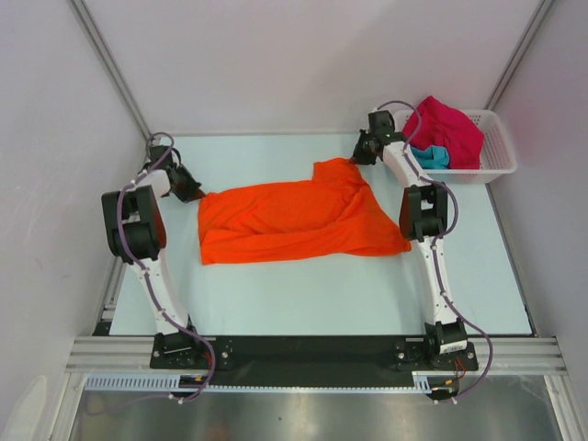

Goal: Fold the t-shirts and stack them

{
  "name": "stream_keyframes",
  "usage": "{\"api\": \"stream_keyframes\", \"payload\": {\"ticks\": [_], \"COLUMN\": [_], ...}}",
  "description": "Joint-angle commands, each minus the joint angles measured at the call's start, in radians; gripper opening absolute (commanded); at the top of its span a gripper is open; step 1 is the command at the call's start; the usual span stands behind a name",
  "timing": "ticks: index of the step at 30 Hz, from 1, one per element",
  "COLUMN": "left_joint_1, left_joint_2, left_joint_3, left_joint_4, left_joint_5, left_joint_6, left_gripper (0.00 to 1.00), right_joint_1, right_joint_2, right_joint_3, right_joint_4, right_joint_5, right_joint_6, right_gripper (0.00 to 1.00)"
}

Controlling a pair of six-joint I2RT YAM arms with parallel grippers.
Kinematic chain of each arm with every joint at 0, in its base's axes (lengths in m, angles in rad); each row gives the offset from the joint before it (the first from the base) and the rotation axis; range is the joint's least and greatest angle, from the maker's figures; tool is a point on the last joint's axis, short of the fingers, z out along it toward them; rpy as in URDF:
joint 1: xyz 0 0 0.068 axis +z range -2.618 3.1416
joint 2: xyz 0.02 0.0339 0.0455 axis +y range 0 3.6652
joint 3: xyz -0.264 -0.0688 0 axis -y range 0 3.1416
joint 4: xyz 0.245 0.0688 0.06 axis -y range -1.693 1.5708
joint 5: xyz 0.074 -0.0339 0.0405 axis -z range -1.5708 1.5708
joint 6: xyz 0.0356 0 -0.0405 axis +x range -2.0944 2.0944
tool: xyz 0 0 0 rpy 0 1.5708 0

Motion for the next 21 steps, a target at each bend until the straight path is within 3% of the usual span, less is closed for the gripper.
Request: {"api": "stream_keyframes", "payload": {"ticks": [1,10,16,21], "left_joint_1": [-0.006,-0.006,-0.003,-0.005], "left_joint_2": [-0.105,-0.221,-0.301,-0.362], "left_joint_3": [0.057,0.122,0.081,0.013], "left_joint_4": [-0.052,-0.110,-0.125,-0.127], "left_joint_5": [-0.030,-0.030,-0.034,-0.022], "left_joint_6": [0.034,0.051,0.070,0.077], "left_gripper": [0.00,0.00,0.00,0.00], "right_joint_1": [-0.042,-0.057,-0.048,-0.033], "right_joint_2": [-0.124,-0.245,-0.333,-0.449], "right_joint_3": [0.056,0.007,-0.047,-0.198], "right_joint_4": [-0.052,-0.082,-0.098,-0.089], "right_joint_5": [0.042,0.094,0.104,0.127], "right_joint_6": [-0.029,-0.077,-0.098,-0.124], "right_gripper": [0.00,0.00,0.00,0.00]}}
